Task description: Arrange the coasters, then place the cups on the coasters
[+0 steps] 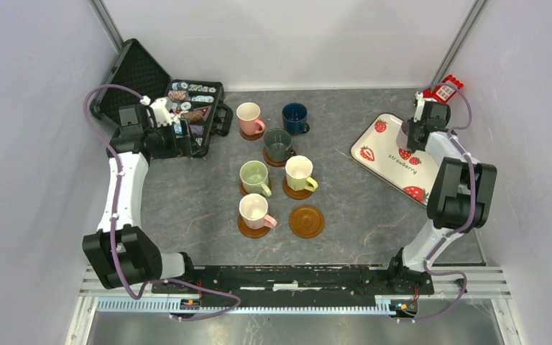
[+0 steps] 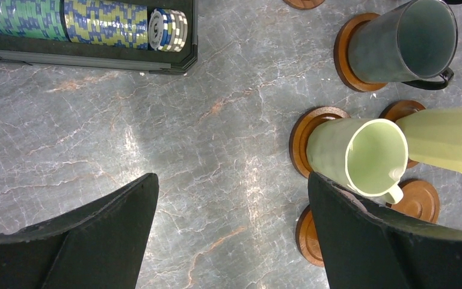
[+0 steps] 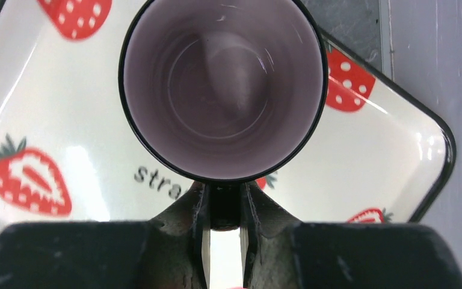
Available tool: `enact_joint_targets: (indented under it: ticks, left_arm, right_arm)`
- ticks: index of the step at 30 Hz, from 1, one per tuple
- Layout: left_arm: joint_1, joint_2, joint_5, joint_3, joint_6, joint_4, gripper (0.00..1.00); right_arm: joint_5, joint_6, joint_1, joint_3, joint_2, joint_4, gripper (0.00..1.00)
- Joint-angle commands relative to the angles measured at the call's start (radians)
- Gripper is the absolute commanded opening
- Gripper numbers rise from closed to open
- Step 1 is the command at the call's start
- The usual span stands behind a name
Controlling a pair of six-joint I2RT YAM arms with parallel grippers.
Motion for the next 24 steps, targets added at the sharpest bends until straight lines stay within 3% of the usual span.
enact_joint_targets:
  ticks: [1, 13, 17, 24]
  left_arm:
    - [0.007, -0.064, 0.018, 0.026, 0.030, -0.007, 1.00]
    - [0.005, -0.192, 0.063, -0.030, -0.003, -0.015, 1.00]
    - [0.006, -0.222, 0.082, -0.042, -0.015, -0.030, 1.00]
    - [0.005, -0.274, 0.095, -0.063, -0.015, -0.060, 1.00]
  right_arm:
    - [-0.139, -0.111, -0.002, -0.036, -0.221, 0.087, 0.00]
    - [-0.534, -0.067, 0.058, -0.213, -0.751, -0.080, 0.00]
    - [-0.552, -0.029, 0.189, -0.291, -0.922, -0.126, 0.00]
    - [-0.447, 0.054, 0.495, -0.416, -1.105, -0.216, 0.00]
